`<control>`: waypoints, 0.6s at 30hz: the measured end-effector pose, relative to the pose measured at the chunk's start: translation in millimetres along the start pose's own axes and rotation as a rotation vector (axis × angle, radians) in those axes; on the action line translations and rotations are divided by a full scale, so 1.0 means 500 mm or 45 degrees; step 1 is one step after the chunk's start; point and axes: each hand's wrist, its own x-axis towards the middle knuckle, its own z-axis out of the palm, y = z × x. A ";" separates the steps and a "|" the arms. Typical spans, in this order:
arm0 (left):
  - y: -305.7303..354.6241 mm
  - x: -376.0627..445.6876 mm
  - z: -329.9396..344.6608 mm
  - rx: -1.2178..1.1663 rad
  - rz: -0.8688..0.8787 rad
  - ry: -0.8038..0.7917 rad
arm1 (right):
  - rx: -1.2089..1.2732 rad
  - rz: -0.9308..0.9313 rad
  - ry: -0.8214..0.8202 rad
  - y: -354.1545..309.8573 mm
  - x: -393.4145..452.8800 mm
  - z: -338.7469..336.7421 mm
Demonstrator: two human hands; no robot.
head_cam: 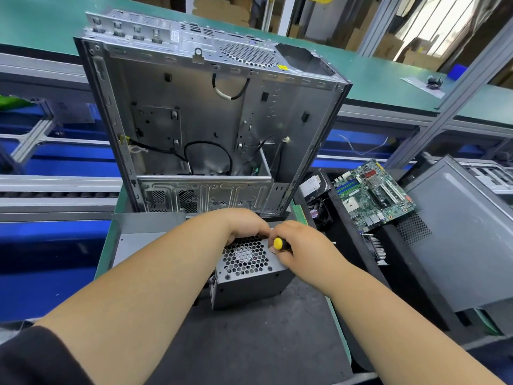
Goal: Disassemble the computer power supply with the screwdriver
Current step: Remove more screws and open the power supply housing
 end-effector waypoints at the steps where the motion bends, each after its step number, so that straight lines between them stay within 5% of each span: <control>1: 0.000 0.000 -0.002 0.014 0.006 0.003 | -0.001 -0.006 -0.001 0.000 -0.002 0.000; 13: 0.005 0.002 -0.010 0.006 -0.025 -0.060 | 0.010 -0.075 0.008 0.015 -0.007 0.005; 18: 0.015 -0.001 -0.018 0.056 -0.064 -0.069 | 0.195 0.073 0.245 0.041 -0.006 -0.001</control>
